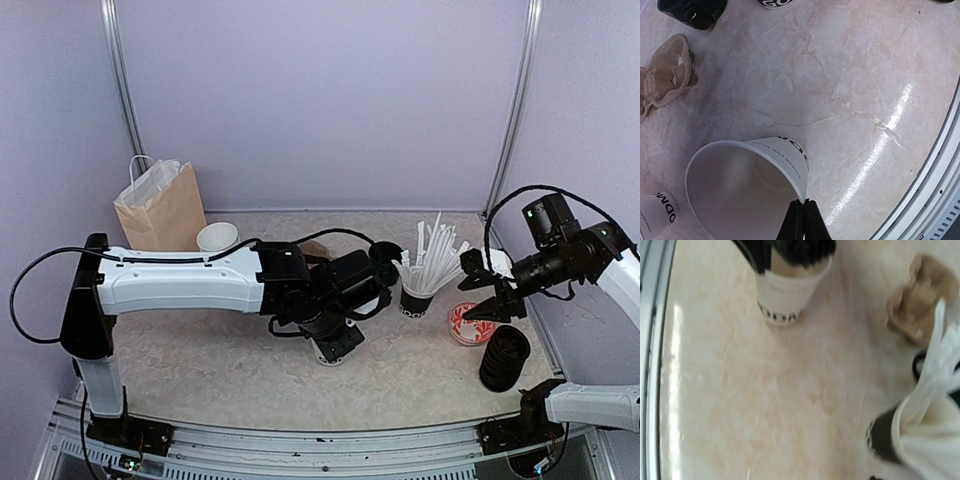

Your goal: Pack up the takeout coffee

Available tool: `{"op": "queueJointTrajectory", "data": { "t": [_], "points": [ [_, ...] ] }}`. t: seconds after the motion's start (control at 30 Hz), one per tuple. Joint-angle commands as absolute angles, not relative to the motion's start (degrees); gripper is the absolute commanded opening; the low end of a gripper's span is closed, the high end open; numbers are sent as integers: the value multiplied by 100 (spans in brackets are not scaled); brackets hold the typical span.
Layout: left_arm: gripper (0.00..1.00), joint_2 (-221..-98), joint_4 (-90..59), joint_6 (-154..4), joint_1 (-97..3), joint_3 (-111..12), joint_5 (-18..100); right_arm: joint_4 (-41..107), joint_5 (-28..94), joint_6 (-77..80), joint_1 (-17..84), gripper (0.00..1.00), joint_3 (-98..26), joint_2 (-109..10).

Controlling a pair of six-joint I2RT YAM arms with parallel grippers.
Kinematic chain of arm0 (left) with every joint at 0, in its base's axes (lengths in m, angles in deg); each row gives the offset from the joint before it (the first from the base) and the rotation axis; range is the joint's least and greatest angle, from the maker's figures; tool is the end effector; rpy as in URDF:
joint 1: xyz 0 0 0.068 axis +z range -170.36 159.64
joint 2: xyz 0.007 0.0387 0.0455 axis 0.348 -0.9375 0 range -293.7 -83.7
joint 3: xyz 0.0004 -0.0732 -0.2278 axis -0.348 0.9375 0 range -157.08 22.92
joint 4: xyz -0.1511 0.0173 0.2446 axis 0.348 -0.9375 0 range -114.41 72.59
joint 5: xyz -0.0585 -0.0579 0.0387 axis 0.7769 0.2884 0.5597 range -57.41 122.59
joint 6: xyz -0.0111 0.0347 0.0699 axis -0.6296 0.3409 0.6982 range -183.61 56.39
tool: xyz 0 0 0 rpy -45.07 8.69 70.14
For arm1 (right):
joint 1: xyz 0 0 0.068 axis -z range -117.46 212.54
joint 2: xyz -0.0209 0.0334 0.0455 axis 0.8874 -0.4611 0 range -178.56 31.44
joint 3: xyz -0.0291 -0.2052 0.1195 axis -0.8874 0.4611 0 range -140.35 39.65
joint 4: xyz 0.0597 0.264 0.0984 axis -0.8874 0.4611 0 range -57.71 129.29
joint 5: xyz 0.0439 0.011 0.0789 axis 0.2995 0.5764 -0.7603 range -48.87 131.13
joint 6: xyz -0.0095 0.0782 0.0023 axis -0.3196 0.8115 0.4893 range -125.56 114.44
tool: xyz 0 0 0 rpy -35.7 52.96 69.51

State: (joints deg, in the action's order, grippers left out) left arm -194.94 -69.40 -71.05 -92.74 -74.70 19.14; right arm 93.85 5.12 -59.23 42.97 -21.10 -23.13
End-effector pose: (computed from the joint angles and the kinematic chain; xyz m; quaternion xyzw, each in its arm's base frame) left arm 0.1483 -0.4150 0.1938 0.5002 0.8322 -0.0468 0.2344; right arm 0.1991 0.1130 0.2833 -0.6154 0.6739 0.1992 0.3570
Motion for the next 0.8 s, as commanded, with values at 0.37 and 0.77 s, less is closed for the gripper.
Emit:
{"op": "queueJointTrajectory", "data": {
  "t": [0.37, 0.77],
  "points": [
    [33, -19573, -6948, -6868, -9331, -7885, 2341, 11126, 2249, -6596, 4727, 53, -1932, -1753],
    [68, -18373, -4190, -6457, -8692, -7339, 682, 11133, 3335, -6338, 4725, 45, -947, -1311]
  ]
}}
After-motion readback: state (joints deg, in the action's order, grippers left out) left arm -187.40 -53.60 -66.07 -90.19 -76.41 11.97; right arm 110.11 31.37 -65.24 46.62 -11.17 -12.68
